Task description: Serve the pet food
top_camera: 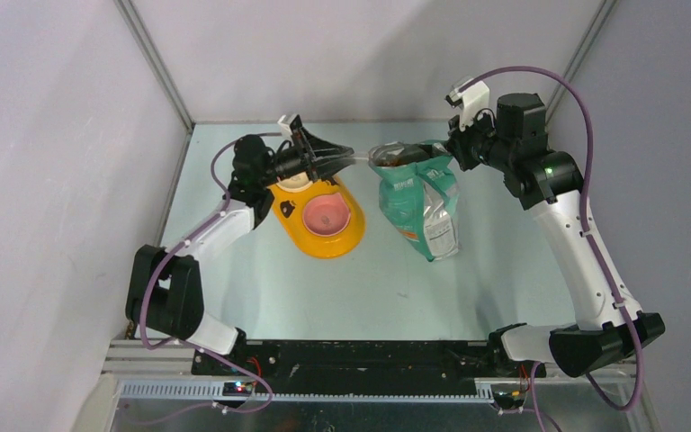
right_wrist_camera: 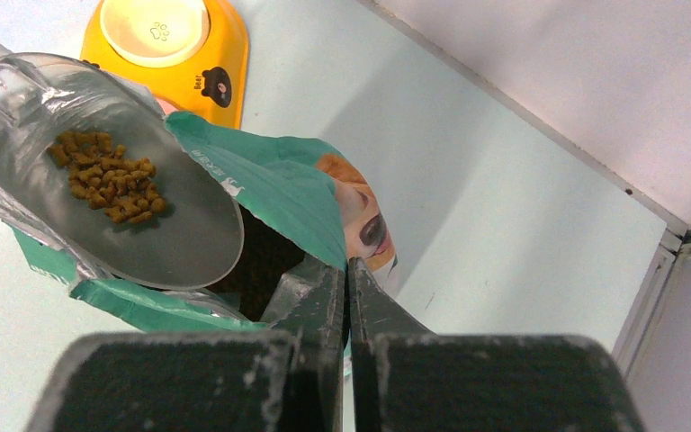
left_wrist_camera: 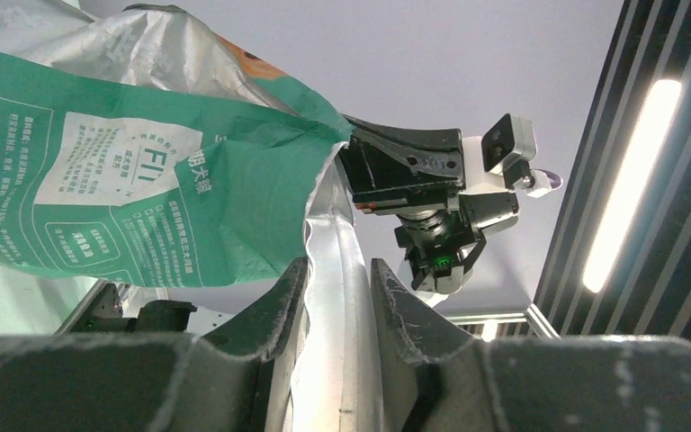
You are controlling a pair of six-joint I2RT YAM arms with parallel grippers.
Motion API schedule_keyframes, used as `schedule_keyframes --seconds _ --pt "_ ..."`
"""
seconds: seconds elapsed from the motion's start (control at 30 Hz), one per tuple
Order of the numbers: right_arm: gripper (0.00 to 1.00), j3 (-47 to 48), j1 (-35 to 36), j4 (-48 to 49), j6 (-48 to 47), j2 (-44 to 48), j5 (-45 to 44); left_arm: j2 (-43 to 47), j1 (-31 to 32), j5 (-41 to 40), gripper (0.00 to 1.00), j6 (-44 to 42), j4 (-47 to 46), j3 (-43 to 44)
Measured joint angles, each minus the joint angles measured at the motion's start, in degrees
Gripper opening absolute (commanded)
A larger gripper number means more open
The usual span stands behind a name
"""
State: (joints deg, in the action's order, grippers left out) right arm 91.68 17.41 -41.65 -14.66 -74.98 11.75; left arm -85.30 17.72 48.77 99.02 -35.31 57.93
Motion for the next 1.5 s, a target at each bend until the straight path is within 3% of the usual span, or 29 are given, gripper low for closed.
schedule_keyframes --seconds 0.4,0.8,1.23,1.5 --pt "0.00 0.0 -2.2 0.1 0.0 0.1 -2.9 -0.6 -4.0 -0.6 0.00 -1.1 5.8 9.0" --pt "0.00 0.4 -2.6 0.0 0.0 0.2 -4.3 -0.5 -6.6 -1.4 0.00 -3.3 10.7 9.1" --pt "0.00 -0.1 -2.6 -0.2 0.3 1.7 -4.0 7.6 -25.3 -0.9 0.00 -6.3 5.8 -7.9" --pt "0.00 -0.8 -2.8 -0.9 1.3 4.3 -4.0 8.8 -32.5 -5.0 0.00 -18.0 10.0 -11.2"
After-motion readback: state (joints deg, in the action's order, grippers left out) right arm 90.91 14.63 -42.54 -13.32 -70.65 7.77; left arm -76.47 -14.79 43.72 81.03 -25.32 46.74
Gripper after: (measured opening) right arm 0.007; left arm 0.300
